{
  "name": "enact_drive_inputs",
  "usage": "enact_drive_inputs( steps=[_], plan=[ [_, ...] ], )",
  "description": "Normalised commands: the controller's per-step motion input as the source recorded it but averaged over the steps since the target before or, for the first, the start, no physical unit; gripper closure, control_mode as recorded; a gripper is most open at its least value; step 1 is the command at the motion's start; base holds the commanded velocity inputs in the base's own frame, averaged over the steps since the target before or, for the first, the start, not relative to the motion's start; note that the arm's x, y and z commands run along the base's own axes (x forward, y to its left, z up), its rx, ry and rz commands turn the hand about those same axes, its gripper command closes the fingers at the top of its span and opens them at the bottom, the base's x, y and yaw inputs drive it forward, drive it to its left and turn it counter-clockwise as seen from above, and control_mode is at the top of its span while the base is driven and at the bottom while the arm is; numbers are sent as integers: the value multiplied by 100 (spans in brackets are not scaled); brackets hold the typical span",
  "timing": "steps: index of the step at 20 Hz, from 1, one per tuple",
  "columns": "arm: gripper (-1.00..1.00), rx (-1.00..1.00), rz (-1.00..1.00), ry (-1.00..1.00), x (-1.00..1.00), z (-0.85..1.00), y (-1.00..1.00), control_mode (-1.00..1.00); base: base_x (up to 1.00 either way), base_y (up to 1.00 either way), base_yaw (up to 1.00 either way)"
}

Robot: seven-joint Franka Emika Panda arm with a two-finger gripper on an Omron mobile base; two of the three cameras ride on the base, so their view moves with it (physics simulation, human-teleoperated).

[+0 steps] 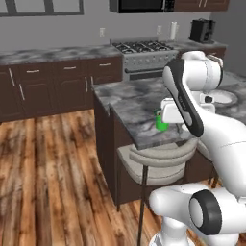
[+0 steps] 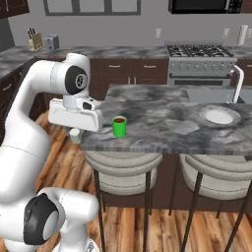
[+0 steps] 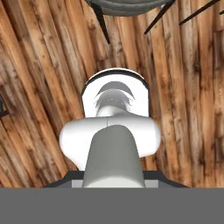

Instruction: Pick up the marshmallow and place it in the cup of hot chocolate on the dining counter.

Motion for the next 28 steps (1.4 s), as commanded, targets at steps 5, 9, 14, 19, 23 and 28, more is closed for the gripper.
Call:
enact_drive_inputs(
  steps=[5,9,14,19,23,28],
  plan=[
    [100,0,0,0,0,0,0,100,47,4,-6],
    [100,0,0,0,0,0,0,100,48,-39,-4],
    [100,0,0,0,0,0,0,100,73,-8,-22],
    [100,0,0,0,0,0,0,100,79,0,-37],
    [100,0,0,0,0,0,0,100,67,3,-33],
    [100,0,-11,9,68,0,-1,-100,15,3,-5]
  ],
)
